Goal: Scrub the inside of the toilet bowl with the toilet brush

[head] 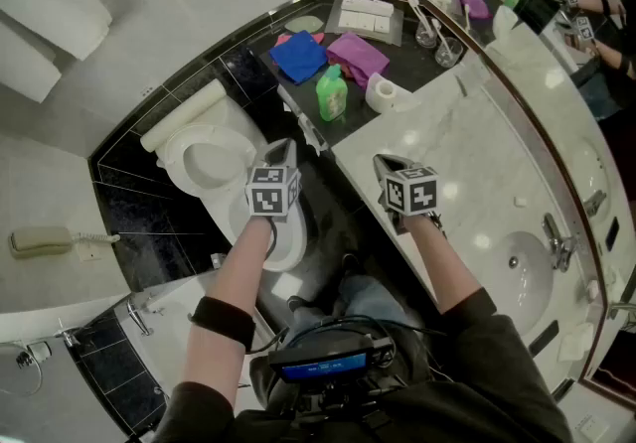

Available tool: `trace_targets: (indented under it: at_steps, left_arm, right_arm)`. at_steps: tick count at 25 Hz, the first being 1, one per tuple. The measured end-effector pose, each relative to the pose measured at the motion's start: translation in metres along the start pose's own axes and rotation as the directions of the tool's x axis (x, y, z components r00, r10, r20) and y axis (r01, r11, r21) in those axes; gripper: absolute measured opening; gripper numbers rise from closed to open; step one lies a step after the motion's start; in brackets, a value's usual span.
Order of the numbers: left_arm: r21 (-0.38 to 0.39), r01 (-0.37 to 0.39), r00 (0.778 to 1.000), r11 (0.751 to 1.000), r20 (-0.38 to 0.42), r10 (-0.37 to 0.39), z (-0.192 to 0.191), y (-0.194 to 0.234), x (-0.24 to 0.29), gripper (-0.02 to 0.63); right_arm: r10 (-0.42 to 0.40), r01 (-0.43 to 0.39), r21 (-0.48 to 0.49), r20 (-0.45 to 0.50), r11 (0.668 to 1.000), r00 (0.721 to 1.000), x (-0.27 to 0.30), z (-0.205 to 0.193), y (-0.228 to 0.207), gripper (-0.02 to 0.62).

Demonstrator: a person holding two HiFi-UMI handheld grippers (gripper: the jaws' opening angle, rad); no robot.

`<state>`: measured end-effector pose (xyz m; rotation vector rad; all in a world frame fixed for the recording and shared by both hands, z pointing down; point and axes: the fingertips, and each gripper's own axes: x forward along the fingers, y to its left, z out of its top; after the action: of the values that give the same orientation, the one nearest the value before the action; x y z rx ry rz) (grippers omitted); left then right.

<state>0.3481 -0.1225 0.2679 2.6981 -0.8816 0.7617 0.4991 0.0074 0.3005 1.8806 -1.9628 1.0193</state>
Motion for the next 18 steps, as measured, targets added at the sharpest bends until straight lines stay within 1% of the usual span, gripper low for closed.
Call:
trace_targets:
  at_steps: [3, 6, 9, 12, 15, 18]
  left_arm:
    - [-0.01, -0.024, 1.0, 1.0, 0.002, 0.025, -0.014, 0.011, -0.025, 0.005]
    - [-0.023, -0.061, 0.998, 0.998, 0.016, 0.061, -0.025, 0.022, -0.057, 0.005]
    - [-0.046, -0.103, 0.994, 0.994, 0.028, 0.105, -0.038, 0.033, -0.095, 0.005]
    - [-0.072, -0.163, 0.986, 0.984, 0.032, 0.166, -0.06, 0.051, -0.132, 0.005]
    - [-0.094, -0.196, 0.979, 0.976, 0.036, 0.2, -0.072, 0.058, -0.171, 0.005]
    - [-0.11, -0.247, 0.967, 0.963, 0.042, 0.253, -0.085, 0.07, -0.21, 0.005]
  right_arm:
    - [-0.01, 0.01, -0.012, -0.001, 1.0, 1.0, -0.003, -0.009, 0.017, 0.005]
    - [0.001, -0.001, -0.022, 0.0, 1.0, 1.0, -0.005, -0.015, 0.04, 0.005]
    - [0.028, -0.028, -0.049, -0.004, 0.998, 1.0, -0.001, -0.022, 0.067, 0.005]
    - [0.063, -0.063, -0.064, -0.011, 0.996, 0.998, 0.007, -0.031, 0.095, 0.005]
    - [0.103, -0.103, -0.096, -0.014, 0.99, 0.995, 0.01, -0.037, 0.129, 0.005]
    - [0.142, -0.145, -0.127, -0.033, 0.981, 0.989, 0.015, -0.049, 0.163, 0.005]
